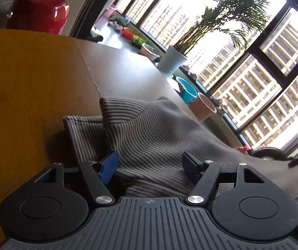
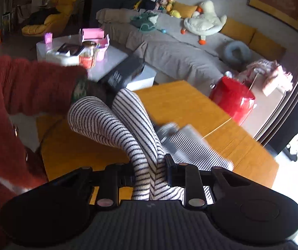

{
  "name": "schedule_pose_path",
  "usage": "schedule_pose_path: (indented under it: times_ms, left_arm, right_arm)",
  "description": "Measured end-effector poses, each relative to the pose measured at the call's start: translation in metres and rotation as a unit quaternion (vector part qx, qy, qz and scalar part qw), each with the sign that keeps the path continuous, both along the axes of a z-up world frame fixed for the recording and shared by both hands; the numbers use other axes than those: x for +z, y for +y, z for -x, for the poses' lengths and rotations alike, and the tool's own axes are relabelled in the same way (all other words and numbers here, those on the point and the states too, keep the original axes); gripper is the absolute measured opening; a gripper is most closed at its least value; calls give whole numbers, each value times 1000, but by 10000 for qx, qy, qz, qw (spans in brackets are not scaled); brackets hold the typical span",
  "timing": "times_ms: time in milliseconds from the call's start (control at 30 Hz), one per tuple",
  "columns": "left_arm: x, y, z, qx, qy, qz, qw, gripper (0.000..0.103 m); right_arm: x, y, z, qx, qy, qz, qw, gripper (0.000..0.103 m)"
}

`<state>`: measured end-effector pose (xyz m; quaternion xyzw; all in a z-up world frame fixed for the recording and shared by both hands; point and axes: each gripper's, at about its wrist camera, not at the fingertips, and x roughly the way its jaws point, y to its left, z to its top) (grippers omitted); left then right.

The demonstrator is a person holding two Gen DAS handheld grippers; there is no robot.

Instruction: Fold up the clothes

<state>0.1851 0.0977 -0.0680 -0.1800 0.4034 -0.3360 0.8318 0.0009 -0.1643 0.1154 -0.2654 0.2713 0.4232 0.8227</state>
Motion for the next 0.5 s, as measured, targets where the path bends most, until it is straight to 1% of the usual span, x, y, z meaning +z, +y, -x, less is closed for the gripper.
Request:
schedule_pose_path:
  times_ms: [67,167,233,333,433,500]
  left_arm:
    - [-3,4,-4,-126,75,139,9998,73]
    - [-3,4,-10,-326,14,12,9995,72]
    - [-4,4,-13,-428,-20,-30,9991,71]
    - [-5,9,-15,-449,8,-7,9990,64]
    - [-5,16,-9,-231,-16,-8,9997,64]
    - [2,23,0,-8,-247,-135,9996,70]
  right_arm:
    - [10,4,-22,5,0,34,10000,24]
    - [2,12,-66,66,139,23,9999,24]
    - [-13,17,-102,89,324,-149,9993,24]
    - [-43,19,-145,-34,570,-373,9977,24]
    - [-75,17,-180,-270,965,-486,9938,24]
    - [-92,15,-197,-361,1257,-592,9896,25]
